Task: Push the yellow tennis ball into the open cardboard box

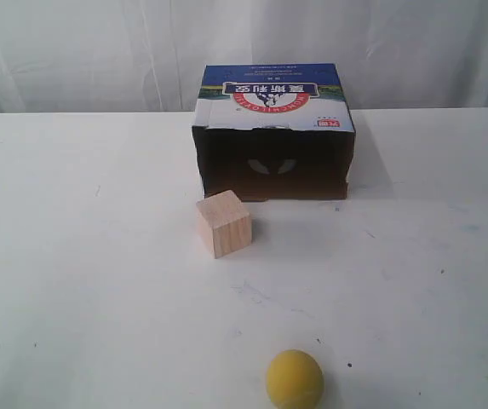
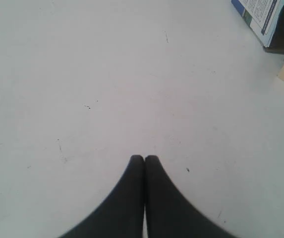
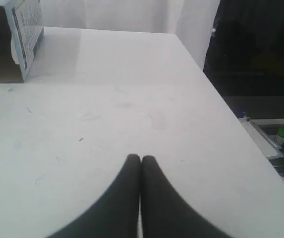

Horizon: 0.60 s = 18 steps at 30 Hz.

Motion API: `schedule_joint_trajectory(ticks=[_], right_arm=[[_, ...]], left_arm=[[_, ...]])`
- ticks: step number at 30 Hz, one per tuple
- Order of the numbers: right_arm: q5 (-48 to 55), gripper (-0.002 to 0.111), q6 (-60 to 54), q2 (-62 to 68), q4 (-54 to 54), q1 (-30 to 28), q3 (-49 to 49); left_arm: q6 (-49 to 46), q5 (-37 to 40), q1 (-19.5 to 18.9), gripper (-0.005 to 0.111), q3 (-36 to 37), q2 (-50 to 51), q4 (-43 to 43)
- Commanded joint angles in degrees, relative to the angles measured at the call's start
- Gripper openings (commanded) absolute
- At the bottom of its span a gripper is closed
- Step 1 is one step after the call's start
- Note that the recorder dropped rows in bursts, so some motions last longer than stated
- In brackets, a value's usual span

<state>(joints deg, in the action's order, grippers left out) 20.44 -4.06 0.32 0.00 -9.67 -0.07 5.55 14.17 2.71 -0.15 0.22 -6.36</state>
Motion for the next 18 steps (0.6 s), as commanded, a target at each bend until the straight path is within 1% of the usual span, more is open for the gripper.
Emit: schedule_joint_trajectory(ticks=[1, 14, 16, 18], right_arm=[[-0.4, 0.000, -0.2, -0.3, 0.0, -0.5, 0.1], [-0.4, 0.000, -0.6, -0.3, 0.0, -0.5, 0.1], [-1.3, 0.000, -3.4, -0.3, -2.4, -0.5, 0.1], [-3.6, 0.000, -3.6, -0.3, -2.0, -0.5, 0.1]], left_arm=[[0.4, 0.4, 0.3, 0.000, 0.2, -0.2, -0.1], [0.4, 0.4, 0.3, 0.000, 0.2, -0.2, -0.1], [0.4, 0.4, 0.3, 0.000, 0.2, -0.2, -0.1], [0.4, 0.4, 0.3, 0.000, 0.2, -0.2, -0.1]])
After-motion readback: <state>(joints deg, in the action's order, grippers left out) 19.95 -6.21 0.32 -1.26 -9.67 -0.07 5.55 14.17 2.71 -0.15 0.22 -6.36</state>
